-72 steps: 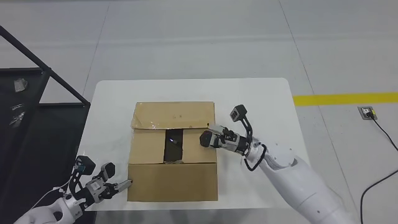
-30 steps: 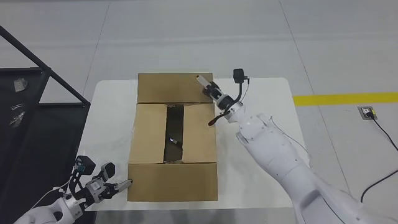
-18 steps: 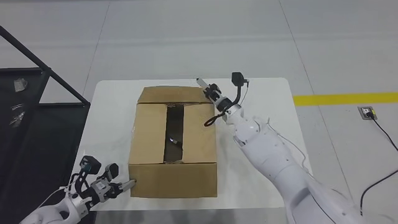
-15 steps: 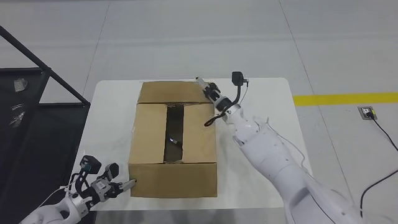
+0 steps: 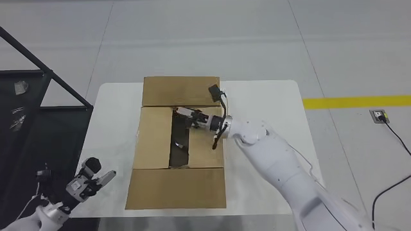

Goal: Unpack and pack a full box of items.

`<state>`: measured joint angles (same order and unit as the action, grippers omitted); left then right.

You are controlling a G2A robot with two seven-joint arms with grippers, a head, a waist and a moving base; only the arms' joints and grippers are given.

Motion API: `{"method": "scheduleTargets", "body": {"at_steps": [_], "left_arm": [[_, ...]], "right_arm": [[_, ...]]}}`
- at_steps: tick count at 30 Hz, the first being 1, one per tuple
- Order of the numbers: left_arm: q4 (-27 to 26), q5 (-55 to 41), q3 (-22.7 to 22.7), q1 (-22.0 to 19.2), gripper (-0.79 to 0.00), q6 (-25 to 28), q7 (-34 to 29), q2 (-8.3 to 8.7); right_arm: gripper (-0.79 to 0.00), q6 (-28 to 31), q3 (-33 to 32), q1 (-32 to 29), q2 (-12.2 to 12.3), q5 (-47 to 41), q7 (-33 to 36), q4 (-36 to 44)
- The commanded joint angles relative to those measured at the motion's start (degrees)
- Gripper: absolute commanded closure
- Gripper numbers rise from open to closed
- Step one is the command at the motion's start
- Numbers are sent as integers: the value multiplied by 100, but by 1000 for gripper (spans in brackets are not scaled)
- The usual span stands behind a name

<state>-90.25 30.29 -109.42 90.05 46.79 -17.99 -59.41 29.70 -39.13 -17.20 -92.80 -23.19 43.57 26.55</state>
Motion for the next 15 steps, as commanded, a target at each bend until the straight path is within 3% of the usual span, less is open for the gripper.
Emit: {"method": "scheduleTargets", "body": {"at_steps": [1, 8, 15], "left_arm": [[-6, -119, -43, 6, -785, -20, 5, 9], [-26, -264, -72, 194, -785, 45, 134, 12], [-93, -187, -42, 329, -785, 127, 253, 11]], "right_arm": [[-785, -338, 104, -10, -42, 246, -74, 104], [-785, -1046, 301, -91, -262, 511, -311, 138], [-785, -883, 196, -105, -468, 48, 102, -41]]}}
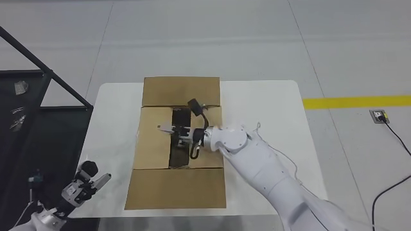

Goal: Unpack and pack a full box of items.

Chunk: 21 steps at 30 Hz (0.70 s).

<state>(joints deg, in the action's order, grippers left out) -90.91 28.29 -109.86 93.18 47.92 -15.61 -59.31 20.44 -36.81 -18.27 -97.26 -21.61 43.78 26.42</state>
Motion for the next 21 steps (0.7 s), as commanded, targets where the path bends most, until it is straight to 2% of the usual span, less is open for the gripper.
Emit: {"method": "scheduleTargets", "body": {"at_steps": [1, 9, 13, 21], "left_arm": [[-63, 32, 1, 32, -785, 36, 28, 2], [-356, 59, 52, 86, -785, 102, 25, 14], [-668, 579, 93, 85, -785, -45, 62, 13], [-1239, 1720, 468, 125, -785, -471, 424, -33]], "right_arm": [[-785, 104, -81, 5, -43, -230, 175, -54], [-785, 531, -554, 74, -136, -1241, 906, -191], [-785, 634, -700, 72, -172, -1526, 1207, -104], [-785, 659, -654, 71, -325, -1417, 1080, 104]]}}
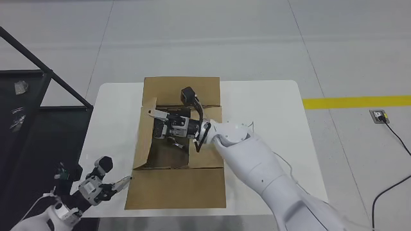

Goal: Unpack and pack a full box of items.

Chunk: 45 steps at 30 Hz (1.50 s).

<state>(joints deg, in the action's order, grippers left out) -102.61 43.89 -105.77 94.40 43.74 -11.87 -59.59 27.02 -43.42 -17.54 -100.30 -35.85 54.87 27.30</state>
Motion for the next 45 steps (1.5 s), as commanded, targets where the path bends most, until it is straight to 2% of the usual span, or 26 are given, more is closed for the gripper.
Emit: {"method": "scheduleTargets", "body": {"at_steps": [1, 7, 12, 22, 26, 31, 39, 45], "left_arm": [[-128, 285, 113, 10, -785, -115, 108, -13], [-280, 321, 407, -59, -785, -747, 255, -62], [-266, -131, 476, -244, -785, -1236, 122, -84], [40, -856, -14, -279, -785, -1330, 94, -63], [227, -888, -265, -206, -785, -1339, 92, -48], [558, -856, -437, -157, -785, -1345, 31, -33], [1335, -510, -251, -442, -785, -1516, -253, -11], [1739, -379, -72, -732, -785, -1595, -330, -4]], "right_arm": [[-785, 4, 18, -3, -44, 19, -50, 30], [-785, 65, 56, -7, -184, 21, -83, 69], [-785, 152, 54, -23, -285, -108, 274, 84], [-785, 516, -261, 8, -316, -670, 1596, 1], [-785, 570, -424, -74, -185, -520, 1670, 388], [-785, 672, -730, -456, 144, 11, 1568, 1240], [-785, 1018, -1422, -1199, 666, 1289, 988, 2208], [-785, 974, -1468, -1249, 696, 1439, 878, 2272]]}}
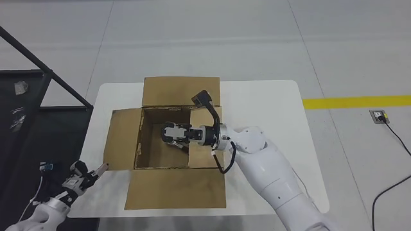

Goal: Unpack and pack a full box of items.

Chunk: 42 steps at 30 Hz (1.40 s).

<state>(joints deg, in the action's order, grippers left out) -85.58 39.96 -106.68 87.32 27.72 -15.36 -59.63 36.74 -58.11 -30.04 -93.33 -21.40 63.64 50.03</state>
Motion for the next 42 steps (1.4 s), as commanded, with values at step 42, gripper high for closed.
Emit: {"method": "scheduleTargets", "body": {"at_steps": [42], "left_arm": [[-2676, -1774, 1220, -562, -785, 513, -1996, 146]], "right_arm": [[-785, 331, -2453, -3661, 989, 1599, -746, 4441]]}}
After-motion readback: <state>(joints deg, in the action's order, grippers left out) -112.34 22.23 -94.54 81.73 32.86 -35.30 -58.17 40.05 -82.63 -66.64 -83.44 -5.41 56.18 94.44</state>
